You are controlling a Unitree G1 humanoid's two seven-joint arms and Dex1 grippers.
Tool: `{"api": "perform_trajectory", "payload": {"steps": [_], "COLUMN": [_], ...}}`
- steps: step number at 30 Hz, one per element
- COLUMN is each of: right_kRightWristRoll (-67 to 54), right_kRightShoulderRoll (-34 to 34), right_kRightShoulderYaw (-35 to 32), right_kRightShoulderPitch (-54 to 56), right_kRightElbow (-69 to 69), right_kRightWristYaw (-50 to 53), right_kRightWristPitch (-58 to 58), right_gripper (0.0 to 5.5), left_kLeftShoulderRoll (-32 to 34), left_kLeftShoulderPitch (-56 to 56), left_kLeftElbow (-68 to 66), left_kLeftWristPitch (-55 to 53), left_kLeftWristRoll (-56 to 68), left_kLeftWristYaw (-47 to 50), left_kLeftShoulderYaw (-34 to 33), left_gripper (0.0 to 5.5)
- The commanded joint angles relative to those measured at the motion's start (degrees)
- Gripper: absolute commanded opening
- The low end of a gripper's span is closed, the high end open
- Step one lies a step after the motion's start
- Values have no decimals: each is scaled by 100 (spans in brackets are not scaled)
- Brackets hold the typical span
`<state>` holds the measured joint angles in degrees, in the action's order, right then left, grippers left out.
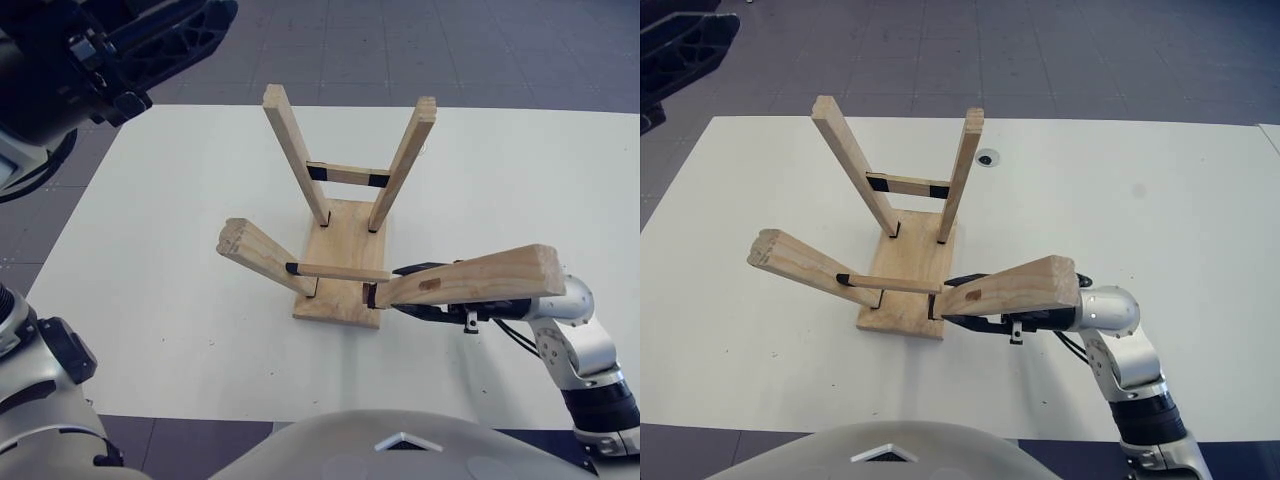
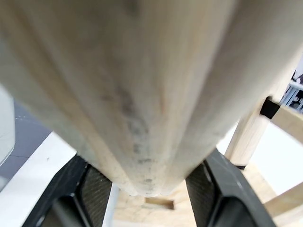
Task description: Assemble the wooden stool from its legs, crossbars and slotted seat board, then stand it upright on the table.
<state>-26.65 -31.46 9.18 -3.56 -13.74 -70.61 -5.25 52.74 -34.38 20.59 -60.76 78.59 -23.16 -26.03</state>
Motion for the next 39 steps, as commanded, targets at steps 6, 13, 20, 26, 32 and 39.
{"api": "perform_trajectory", "payload": {"steps": [6, 13, 20, 26, 32, 39], "right_kRightWristRoll": [395, 492, 610, 628, 555, 524], "right_kRightShoulderRoll": [377, 459, 470, 297, -228, -330], "right_kRightShoulderYaw": [164, 306, 330, 342, 273, 328], "right_kRightShoulderPitch": [192, 97, 201, 331, 849, 1048], "right_kRightElbow": [625, 792, 1370, 1578, 1465, 1049], "right_kRightWristYaw": [260, 286, 271, 125, -93, -50], "right_kRightWristPitch": [-437, -550, -819, -852, -90, 431], "right_gripper": [203, 203, 203, 203, 203, 203], "left_kLeftShoulderRoll": [111, 98, 94, 89, 45, -7], "left_kLeftShoulderPitch": [-122, -227, -369, -336, -185, -63], "left_kLeftElbow": [-65, -146, -171, -161, -46, 69], "left_kLeftWristPitch": [43, 42, 6, 23, 55, 135], "left_kLeftWristRoll": [13, -7, 49, 63, 151, 301], "left_kLeftWristYaw": [-32, -55, -15, 12, 181, 422], "left_kLeftShoulderYaw": [166, 275, 384, 352, 259, 225], "left_gripper": [293, 293, 293, 293, 293, 293]}}
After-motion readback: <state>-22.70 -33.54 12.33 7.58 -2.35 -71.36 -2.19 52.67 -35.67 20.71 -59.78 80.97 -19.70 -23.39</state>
